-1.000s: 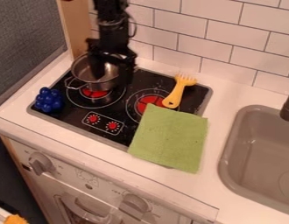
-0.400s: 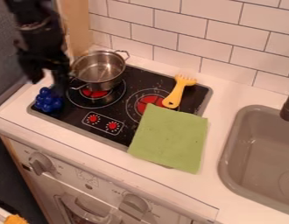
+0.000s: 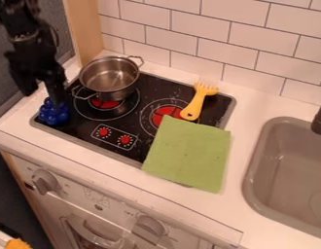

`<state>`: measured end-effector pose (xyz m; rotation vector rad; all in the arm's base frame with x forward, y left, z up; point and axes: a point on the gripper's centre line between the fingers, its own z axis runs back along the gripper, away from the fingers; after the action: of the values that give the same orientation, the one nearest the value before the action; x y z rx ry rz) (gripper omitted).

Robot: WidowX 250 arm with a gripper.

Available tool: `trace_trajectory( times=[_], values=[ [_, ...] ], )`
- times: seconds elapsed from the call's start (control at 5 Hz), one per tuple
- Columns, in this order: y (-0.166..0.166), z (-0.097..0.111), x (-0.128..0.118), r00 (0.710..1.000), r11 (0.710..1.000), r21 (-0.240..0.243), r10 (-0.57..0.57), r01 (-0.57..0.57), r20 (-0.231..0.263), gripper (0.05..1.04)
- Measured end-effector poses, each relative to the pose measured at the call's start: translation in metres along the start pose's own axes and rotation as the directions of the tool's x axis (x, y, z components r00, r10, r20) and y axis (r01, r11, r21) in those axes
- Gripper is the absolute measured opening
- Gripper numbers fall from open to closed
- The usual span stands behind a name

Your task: Move the blue berry on the green cloth

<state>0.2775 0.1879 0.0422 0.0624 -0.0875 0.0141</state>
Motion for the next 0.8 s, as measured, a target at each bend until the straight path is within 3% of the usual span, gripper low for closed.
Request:
trace_trajectory(
  times=[0.2,0.4,0.8],
  values=[
    [0.008,-0.009,0.007,0.999,0.999,-0.029,0.032,-0.032,-0.005,1.001],
    [0.001,-0.028,0.003,0.998,0.995,-0.085,0.047,-0.051,-0.044,1.001],
    [-0.017,-0.027,-0.008,0.999,0.993,-0.118,0.025,-0.030,-0.040,0.951]
  ],
)
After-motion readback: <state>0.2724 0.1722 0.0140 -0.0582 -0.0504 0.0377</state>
